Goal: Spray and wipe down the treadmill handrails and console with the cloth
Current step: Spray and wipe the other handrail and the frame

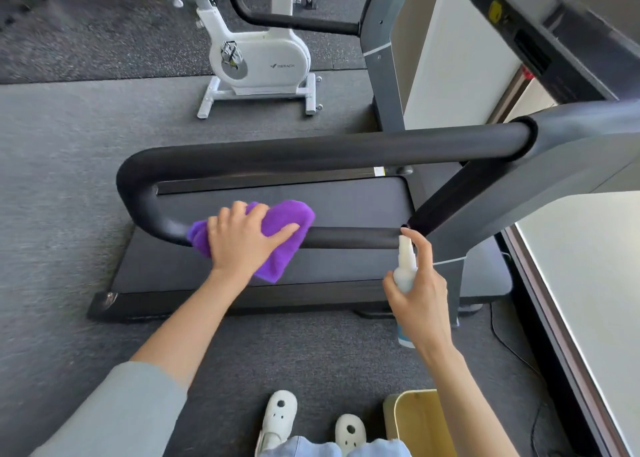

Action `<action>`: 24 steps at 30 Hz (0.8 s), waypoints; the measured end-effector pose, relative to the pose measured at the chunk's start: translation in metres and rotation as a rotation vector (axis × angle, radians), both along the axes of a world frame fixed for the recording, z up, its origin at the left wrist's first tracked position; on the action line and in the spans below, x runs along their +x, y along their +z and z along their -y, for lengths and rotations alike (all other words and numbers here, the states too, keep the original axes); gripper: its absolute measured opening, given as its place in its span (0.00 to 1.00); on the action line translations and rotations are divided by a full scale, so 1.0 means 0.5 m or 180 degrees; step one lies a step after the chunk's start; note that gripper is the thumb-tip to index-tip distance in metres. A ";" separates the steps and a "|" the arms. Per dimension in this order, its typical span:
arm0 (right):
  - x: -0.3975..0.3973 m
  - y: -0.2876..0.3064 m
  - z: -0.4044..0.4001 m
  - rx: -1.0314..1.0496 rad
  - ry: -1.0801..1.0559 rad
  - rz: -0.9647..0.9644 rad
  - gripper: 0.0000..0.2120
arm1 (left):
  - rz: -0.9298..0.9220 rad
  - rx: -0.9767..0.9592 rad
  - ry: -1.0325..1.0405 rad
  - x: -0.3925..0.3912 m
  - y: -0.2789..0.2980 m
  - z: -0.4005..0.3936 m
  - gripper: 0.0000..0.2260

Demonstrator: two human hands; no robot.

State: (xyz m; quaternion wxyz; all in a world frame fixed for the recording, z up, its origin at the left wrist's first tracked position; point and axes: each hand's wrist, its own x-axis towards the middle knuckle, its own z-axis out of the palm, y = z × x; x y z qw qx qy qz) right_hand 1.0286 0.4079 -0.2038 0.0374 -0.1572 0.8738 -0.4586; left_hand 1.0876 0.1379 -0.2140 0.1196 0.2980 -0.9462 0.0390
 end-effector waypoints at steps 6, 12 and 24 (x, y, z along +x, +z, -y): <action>-0.004 -0.015 -0.028 -0.0116 -0.0197 0.0122 0.32 | 0.0068 0.0382 0.0198 -0.029 0.005 -0.046 0.32; -0.002 -0.023 -0.076 -0.0108 -0.0319 0.0115 0.31 | 0.0596 0.0455 -0.0745 -0.168 -0.007 -0.204 0.34; -0.021 0.008 -0.064 -0.0131 -0.0342 0.0079 0.32 | 0.0192 0.0438 -0.0942 -0.142 -0.020 -0.182 0.33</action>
